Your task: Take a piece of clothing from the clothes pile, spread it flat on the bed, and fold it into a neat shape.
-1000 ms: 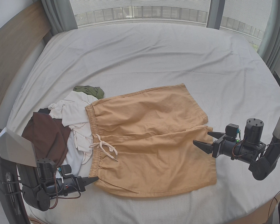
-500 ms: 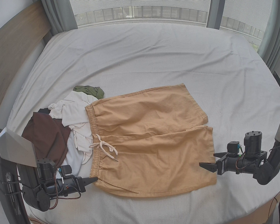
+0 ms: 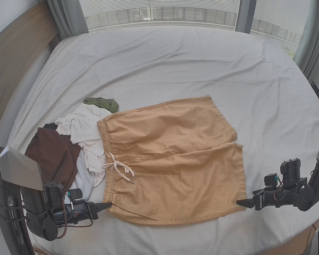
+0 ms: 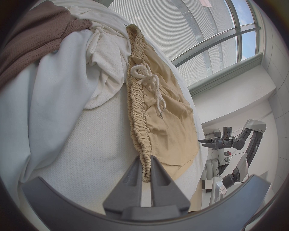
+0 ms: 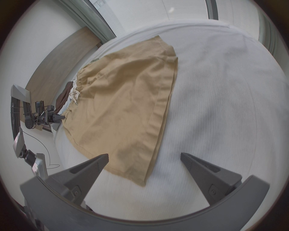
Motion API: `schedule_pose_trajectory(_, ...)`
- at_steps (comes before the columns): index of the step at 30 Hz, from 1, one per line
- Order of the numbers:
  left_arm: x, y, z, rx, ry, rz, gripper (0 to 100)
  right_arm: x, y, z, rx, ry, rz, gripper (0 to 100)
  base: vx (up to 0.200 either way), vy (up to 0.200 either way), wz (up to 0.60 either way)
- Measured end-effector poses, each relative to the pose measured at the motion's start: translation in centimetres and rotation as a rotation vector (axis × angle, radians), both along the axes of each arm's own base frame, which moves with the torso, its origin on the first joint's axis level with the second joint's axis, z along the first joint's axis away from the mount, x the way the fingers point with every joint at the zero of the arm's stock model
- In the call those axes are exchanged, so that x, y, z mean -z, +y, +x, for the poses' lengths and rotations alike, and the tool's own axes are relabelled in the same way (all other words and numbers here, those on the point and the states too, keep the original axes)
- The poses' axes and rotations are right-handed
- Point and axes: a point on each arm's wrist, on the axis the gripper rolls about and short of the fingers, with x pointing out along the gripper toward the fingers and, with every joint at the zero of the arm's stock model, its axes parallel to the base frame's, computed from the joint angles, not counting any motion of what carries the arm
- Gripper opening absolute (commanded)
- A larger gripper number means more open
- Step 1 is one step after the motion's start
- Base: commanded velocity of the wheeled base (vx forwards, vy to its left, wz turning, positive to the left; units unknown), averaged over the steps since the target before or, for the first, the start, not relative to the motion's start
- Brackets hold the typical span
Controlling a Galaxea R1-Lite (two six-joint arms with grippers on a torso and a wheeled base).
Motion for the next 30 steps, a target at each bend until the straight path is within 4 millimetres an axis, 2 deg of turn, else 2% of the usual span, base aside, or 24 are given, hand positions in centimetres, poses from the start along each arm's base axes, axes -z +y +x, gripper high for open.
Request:
schedule_pose_trajectory(5, 0.0, 0.0, 0.0, 0.002, 0.0, 0.001, 0, 0.5, 0.4, -0.7, -0.024, 0.058, -0.011, 100, 0.0, 0.0, 0.0)
schedule_pose_trajectory(14, 0.0, 0.0, 0.0, 0.003, -0.003, 0.001, 0, 1.1, 1.1, -0.5, -0.07, 0.073, 0.015, 100, 0.0, 0.0, 0.0)
schedule_pose_trajectory(15, 0.0, 0.0, 0.0, 0.003, -0.004, 0.001, 0, 1.1, 1.1, -0.4, -0.073, 0.071, 0.019, 0, 0.0, 0.0, 0.0)
schedule_pose_trajectory(30, -0.1, -0.1, 0.1, 0.003, -0.006, 0.0, 0, 1.9, 1.6, 0.3, -0.077, 0.05, 0.035, 0, 0.0, 0.0, 0.0)
